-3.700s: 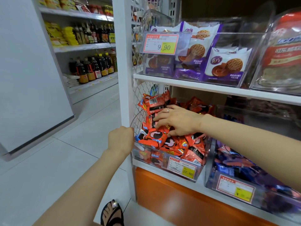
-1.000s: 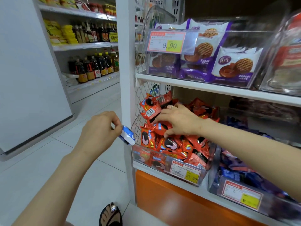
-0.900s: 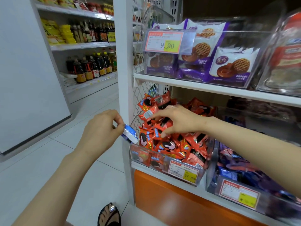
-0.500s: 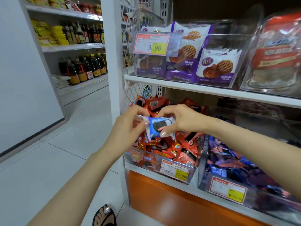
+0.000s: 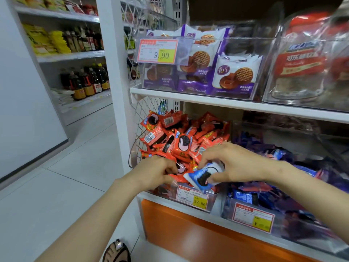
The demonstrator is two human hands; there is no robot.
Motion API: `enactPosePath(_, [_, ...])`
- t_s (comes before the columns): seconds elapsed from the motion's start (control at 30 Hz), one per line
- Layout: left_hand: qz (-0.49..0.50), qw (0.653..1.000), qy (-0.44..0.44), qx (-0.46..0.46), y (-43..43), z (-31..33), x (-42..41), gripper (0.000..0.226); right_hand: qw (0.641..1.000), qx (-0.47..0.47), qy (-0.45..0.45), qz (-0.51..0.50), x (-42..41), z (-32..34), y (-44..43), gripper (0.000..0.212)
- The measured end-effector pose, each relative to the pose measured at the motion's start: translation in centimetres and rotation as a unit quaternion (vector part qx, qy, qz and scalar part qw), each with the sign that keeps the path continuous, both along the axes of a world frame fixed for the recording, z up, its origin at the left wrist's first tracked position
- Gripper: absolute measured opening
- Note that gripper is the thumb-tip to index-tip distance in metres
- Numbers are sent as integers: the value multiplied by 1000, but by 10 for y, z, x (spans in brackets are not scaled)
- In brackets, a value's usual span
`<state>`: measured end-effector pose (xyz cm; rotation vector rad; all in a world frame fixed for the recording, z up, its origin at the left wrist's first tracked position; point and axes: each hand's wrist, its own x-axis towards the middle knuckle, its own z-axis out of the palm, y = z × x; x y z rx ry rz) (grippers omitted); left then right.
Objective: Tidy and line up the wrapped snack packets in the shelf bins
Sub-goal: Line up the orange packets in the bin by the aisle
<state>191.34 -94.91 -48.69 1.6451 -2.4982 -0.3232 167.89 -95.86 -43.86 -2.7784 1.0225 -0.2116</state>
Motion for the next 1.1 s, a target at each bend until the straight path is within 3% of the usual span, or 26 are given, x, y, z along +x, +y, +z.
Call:
enactPosePath(0.13, [39,994,-37,-95,-2,7,8,23,992,-125,8,-17,-1,-7,-5,28])
enactPosePath(0.37, [117,979,-70,-153,4,18,22,24,987,-149,-27,-62,-2,-15,-16,32])
enactPosePath(0.5, [101,988,-2,-115,10,11,6,32,988,-108,-59,-98,-3,-16,-18,36])
enactPosePath(0.67, [153,981,69,-94,16,-2,-32,42,972,-27,-198,-125,-10,-19,-16,31])
enactPosePath(0.87, [215,952,202,-85,5,-1,-44,50,961,-86,-201,-166,-17,-20,-16,34])
enactPosePath(1.1, [249,943,149,-163,-4,16,-38,27,945,-99,-226,-213,-15,-23,-27,34])
